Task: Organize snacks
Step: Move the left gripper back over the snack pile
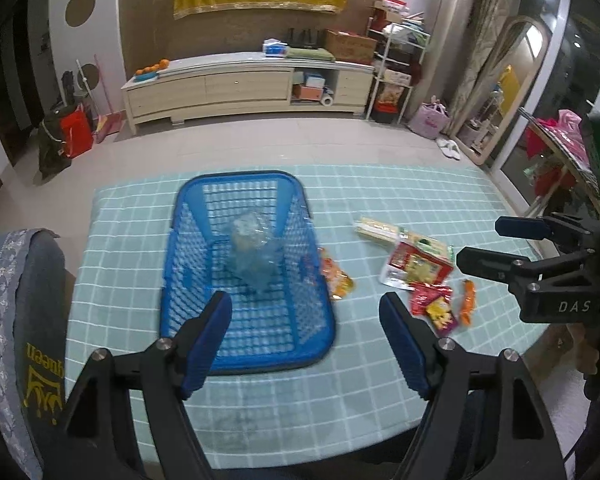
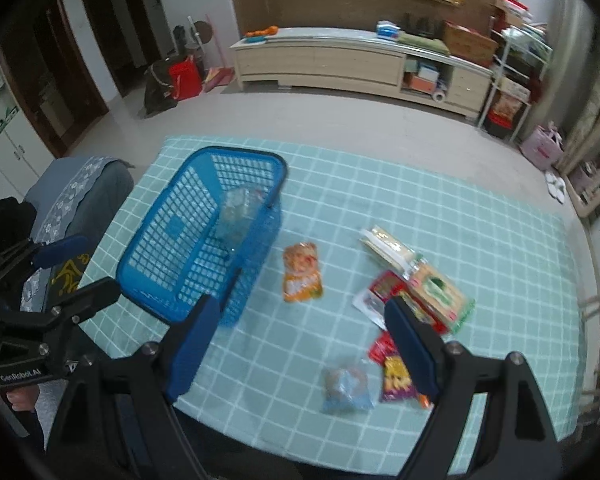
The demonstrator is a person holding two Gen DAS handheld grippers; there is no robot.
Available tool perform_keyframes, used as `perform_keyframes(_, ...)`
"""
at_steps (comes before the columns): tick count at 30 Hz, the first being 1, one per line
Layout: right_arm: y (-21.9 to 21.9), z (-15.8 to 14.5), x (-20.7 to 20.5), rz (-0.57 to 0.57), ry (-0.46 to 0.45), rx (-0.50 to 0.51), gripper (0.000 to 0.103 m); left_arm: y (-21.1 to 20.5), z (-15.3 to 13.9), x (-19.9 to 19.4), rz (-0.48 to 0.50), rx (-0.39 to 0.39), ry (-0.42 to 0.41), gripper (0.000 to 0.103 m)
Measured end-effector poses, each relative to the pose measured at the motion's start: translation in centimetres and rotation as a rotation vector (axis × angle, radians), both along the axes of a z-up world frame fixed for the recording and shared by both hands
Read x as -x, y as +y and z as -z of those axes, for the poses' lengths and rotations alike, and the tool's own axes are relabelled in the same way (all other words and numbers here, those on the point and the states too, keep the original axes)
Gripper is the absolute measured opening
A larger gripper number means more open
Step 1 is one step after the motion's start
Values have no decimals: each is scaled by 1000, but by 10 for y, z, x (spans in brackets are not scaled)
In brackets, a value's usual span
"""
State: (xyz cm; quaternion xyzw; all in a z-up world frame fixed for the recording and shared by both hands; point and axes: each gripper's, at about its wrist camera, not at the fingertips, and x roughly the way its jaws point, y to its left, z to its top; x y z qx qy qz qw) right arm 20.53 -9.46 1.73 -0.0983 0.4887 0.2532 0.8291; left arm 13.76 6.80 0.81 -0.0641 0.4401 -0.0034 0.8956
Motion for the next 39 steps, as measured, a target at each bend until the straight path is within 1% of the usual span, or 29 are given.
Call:
perform_keyframes(2, -12, -1, 5, 15, 0, -6, 88, -10, 1, 2, 12, -15, 4, 74)
perform_keyframes(6, -40, 3, 14, 47, 5, -14, 88, -39, 4, 7, 52, -13, 12, 74)
perform_keyframes(12, -83, 18, 25, 87, 25, -22, 88, -77, 15, 7, 94, -7, 32, 74)
perform_keyframes(14, -96, 23, 27, 102, 34, -24, 88, -86, 20, 7, 101, 8, 35, 74)
perform_keyframes(20, -136, 43, 34, 143, 66, -39, 88, -111, 42, 3, 93, 55, 82, 74)
perform_keyframes(25, -163, 63, 39, 175, 102, -55, 88, -133, 61, 0, 102, 68, 119, 74)
perform_keyframes(29, -178, 83, 37, 189, 145, -49, 88, -147, 76, -6, 100, 72, 154, 74)
perform_keyframes(33, -188, 94, 33, 197, 171, -51, 88, -164, 96, -15, 110, 64, 208, 74)
perform_keyframes(36, -194, 103, 30, 200, 191, -49, 88, -173, 107, -22, 118, 50, 234, 74)
perform_keyframes(39, -198, 112, 28, 201, 211, -37, 88, -179, 119, -31, 119, 55, 259, 74)
